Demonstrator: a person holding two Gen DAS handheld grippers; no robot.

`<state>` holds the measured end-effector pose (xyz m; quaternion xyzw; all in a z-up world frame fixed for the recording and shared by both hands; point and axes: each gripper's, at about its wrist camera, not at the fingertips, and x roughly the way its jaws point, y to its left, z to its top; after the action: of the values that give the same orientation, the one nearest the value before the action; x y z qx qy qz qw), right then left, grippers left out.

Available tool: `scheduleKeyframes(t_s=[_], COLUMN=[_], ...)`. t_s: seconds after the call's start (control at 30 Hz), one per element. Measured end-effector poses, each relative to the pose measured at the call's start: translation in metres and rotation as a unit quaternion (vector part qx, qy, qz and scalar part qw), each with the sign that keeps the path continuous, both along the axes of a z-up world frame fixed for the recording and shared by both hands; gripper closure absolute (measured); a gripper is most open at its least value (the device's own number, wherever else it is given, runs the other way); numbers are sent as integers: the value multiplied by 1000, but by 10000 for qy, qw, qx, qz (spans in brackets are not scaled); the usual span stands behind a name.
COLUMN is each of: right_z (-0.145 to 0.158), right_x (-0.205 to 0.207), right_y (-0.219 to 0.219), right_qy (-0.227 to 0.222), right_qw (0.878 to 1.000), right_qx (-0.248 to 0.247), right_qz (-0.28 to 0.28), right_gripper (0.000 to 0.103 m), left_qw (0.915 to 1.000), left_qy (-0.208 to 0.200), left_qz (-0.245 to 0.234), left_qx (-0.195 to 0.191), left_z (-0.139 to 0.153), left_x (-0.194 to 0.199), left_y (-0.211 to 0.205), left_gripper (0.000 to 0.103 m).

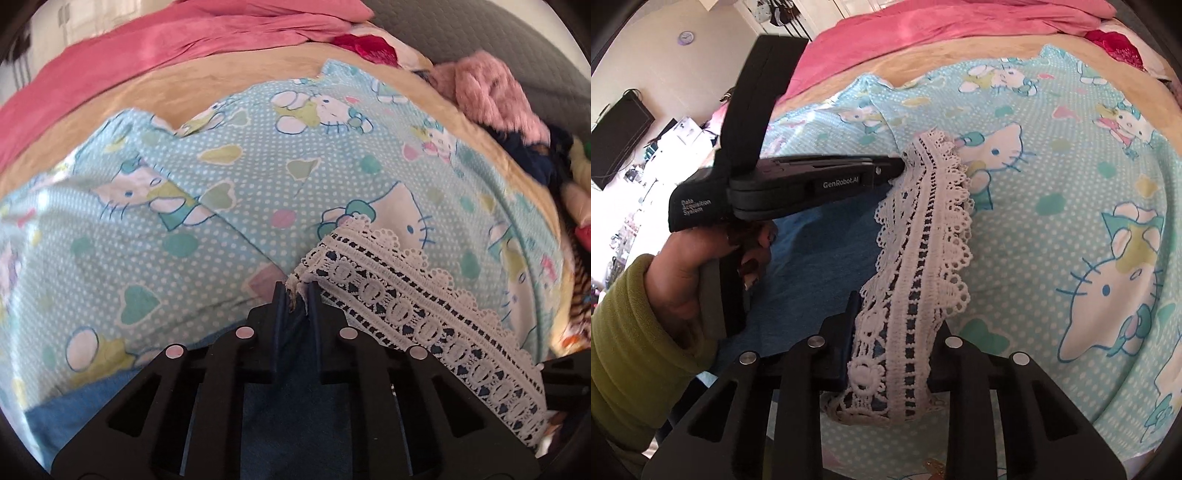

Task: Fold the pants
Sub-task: 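Lift the lace edge with the right tool while the left tool lifts the denim beside it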

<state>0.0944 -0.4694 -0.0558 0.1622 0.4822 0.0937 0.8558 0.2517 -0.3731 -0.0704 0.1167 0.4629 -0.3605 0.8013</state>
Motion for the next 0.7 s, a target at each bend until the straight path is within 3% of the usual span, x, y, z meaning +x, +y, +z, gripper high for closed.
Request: scheduleKeyframes(t_s=[0.23, 0.7], right_z=[16, 56], right_x=[-4, -5], right_y=[9, 62], right_qy=[-302, -726], right_qw=[9993, 9949], right_qx=[77, -160], right_qz=[200, 684], right_gripper=[78, 78], left_qw=[9987, 9924], left_qy=[289, 193], left_qz=[228, 595], left_qx=[-346, -1058], left_z=[8, 50], left_x=[-2, 2], left_y=[19, 87], left_gripper=[98, 98])
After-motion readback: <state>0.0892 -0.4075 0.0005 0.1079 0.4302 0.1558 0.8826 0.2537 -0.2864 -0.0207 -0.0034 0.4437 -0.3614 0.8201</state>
